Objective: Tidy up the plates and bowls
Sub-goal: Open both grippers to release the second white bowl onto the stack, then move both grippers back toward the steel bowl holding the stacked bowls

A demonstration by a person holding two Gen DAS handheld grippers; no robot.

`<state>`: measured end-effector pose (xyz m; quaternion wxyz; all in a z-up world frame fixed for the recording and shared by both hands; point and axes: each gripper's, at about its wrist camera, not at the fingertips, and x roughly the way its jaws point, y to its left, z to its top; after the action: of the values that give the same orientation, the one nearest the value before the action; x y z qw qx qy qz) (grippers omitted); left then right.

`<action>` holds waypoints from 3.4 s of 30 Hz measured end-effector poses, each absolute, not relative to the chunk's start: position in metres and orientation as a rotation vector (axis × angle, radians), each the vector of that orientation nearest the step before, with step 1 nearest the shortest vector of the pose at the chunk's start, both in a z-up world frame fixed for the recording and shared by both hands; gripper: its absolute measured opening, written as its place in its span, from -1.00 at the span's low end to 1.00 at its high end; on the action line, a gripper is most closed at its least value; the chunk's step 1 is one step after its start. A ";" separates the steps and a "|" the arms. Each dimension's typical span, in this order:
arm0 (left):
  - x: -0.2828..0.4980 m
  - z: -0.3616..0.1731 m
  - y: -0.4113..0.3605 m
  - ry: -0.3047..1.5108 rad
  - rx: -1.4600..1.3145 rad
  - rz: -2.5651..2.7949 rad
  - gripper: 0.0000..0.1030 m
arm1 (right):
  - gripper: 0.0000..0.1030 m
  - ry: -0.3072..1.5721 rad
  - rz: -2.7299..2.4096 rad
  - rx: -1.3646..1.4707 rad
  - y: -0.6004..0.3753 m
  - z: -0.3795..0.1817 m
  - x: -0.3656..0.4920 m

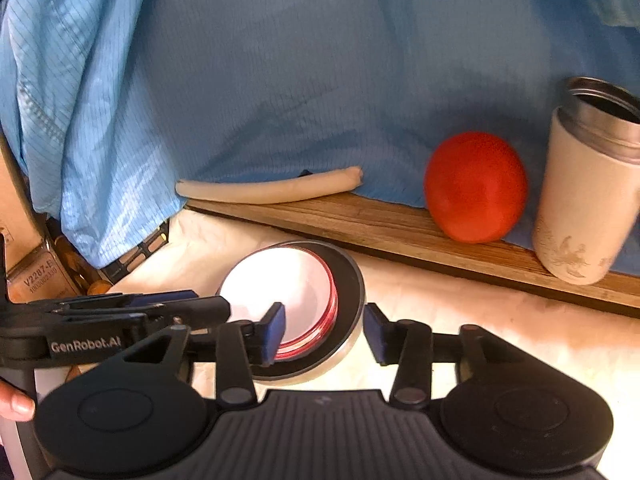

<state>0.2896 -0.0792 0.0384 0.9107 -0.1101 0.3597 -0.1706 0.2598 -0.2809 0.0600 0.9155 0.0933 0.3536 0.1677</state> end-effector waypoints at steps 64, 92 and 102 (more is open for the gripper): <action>0.318 0.018 -0.052 0.864 0.020 -0.218 0.98 | 1.00 0.823 0.075 0.145 -0.320 0.050 0.234; 0.356 0.015 -0.046 0.977 -0.206 -0.192 0.98 | 0.99 0.918 0.097 0.216 -0.300 0.045 0.288; 0.361 0.016 -0.043 0.974 -0.229 -0.207 0.92 | 0.80 0.972 0.064 0.271 -0.303 0.030 0.301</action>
<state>0.3605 -0.0431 0.0158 0.8724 -0.1098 0.4660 -0.0992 0.3014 -0.3030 0.0298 0.8748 0.1298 0.4657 0.0305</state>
